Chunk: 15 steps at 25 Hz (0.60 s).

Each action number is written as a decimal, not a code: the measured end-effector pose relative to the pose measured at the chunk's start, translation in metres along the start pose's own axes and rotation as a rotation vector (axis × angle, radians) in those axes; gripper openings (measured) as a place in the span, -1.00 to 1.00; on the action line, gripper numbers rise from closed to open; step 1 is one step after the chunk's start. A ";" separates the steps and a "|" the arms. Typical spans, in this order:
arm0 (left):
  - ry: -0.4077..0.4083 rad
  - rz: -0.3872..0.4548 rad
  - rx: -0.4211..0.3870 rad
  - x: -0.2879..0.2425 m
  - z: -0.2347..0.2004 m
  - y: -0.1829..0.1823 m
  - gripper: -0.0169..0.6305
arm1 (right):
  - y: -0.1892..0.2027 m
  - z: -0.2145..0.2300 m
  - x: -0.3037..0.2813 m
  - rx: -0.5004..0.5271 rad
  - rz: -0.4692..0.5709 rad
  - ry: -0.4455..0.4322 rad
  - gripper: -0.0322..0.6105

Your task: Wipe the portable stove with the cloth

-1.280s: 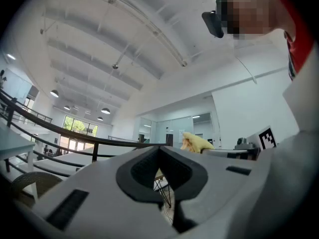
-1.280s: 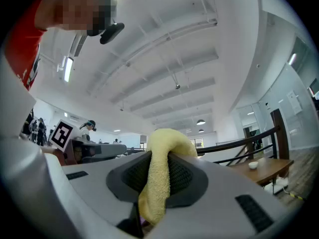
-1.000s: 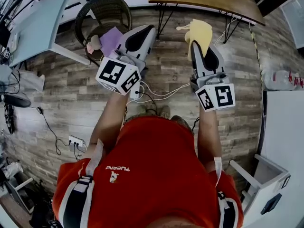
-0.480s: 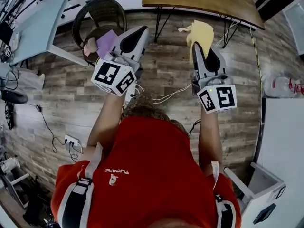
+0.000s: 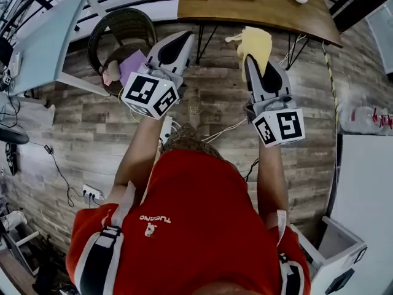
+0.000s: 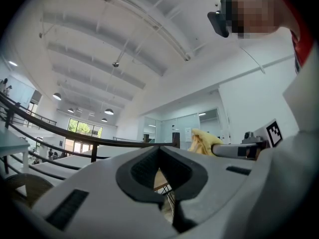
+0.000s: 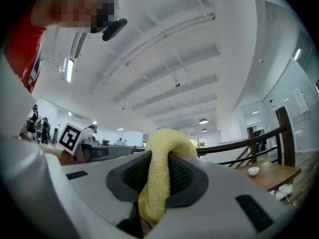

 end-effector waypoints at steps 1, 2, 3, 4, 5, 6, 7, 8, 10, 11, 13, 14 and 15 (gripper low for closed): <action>0.001 0.000 0.001 -0.013 -0.005 0.003 -0.92 | 0.003 0.010 -0.009 0.003 -0.007 -0.002 -0.62; 0.002 -0.001 0.001 -0.026 -0.012 0.006 -0.92 | 0.006 0.020 -0.019 0.004 -0.015 -0.002 -0.62; 0.003 -0.003 0.001 -0.041 -0.019 0.009 -0.92 | 0.010 0.032 -0.030 0.005 -0.023 -0.001 -0.62; 0.005 -0.006 0.000 -0.057 -0.027 0.013 -0.92 | 0.013 0.044 -0.043 0.003 -0.030 0.001 -0.62; 0.007 -0.011 -0.002 -0.073 -0.036 0.016 -0.92 | 0.017 0.057 -0.056 0.001 -0.037 0.004 -0.62; 0.011 -0.016 -0.003 -0.089 -0.045 0.018 -0.92 | 0.020 0.069 -0.071 -0.001 -0.044 0.005 -0.62; 0.016 -0.021 -0.005 -0.105 -0.054 0.020 -0.92 | 0.023 0.081 -0.086 -0.004 -0.052 0.005 -0.62; 0.020 -0.025 -0.006 -0.121 -0.064 0.022 -0.92 | 0.026 0.092 -0.101 -0.006 -0.061 0.003 -0.62; 0.029 -0.032 -0.006 -0.152 -0.084 0.026 -0.92 | 0.033 0.113 -0.132 -0.010 -0.078 0.000 -0.62; 0.033 -0.035 -0.005 -0.167 -0.094 0.028 -0.92 | 0.037 0.125 -0.148 -0.012 -0.086 0.000 -0.62; 0.041 -0.040 -0.003 -0.197 -0.113 0.033 -0.92 | 0.045 0.147 -0.178 -0.017 -0.103 0.001 -0.62; 0.043 -0.043 -0.002 -0.212 -0.123 0.036 -0.92 | 0.050 0.158 -0.193 -0.020 -0.112 0.001 -0.62; 0.044 -0.047 0.000 -0.226 -0.132 0.039 -0.92 | 0.056 0.168 -0.207 -0.023 -0.120 0.001 -0.62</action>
Point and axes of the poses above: the fingertips, and each gripper's own axes: x backward along the fingers, z to its right, y out of its underside, the point moved 8 cm from there along x, backward along the fingers, and after that the axes turned 14 degrees about -y, right-handed, at the moved point
